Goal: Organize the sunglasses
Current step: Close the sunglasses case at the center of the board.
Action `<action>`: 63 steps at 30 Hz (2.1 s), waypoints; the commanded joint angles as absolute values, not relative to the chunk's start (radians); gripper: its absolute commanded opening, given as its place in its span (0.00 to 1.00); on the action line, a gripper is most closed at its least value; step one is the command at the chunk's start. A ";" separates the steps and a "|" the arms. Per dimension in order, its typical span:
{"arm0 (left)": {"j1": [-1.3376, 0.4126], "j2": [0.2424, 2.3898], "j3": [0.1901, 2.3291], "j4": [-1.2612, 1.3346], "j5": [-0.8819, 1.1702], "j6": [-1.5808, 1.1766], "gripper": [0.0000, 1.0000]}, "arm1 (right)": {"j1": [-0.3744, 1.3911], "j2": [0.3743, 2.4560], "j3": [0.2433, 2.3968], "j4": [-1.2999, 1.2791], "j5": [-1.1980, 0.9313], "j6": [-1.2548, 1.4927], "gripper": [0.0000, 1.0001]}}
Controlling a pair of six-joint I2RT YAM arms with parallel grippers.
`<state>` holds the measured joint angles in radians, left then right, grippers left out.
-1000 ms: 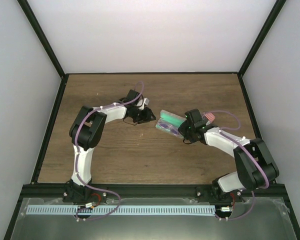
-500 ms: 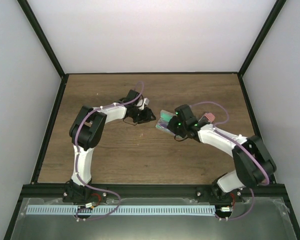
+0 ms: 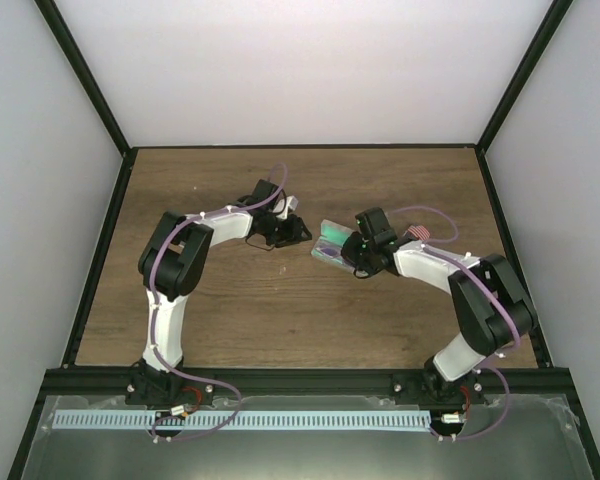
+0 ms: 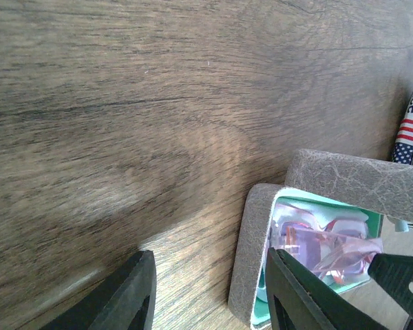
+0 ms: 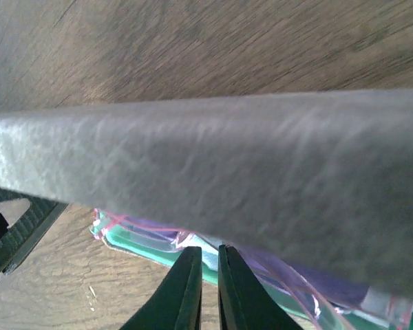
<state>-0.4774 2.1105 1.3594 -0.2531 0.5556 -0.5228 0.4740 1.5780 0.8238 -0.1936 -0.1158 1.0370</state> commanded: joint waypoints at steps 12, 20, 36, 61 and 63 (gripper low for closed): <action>-0.468 2.127 1.328 -0.278 0.550 -0.514 0.46 | 0.459 1.613 0.904 -0.188 -0.164 0.976 0.10; -0.431 2.090 1.287 -0.275 0.542 -0.510 0.46 | 0.492 1.471 0.869 -0.207 -0.217 0.973 0.20; -0.551 1.902 1.127 -0.350 0.517 -0.282 0.04 | 0.335 1.639 1.106 -0.269 -0.191 0.880 0.15; -0.689 2.188 1.316 -0.258 0.522 -0.492 0.04 | 0.349 1.693 1.027 -0.250 -0.342 0.866 0.20; -0.689 2.184 1.302 -0.248 0.506 -0.501 0.04 | 0.362 1.676 0.986 -0.224 -0.351 0.888 0.20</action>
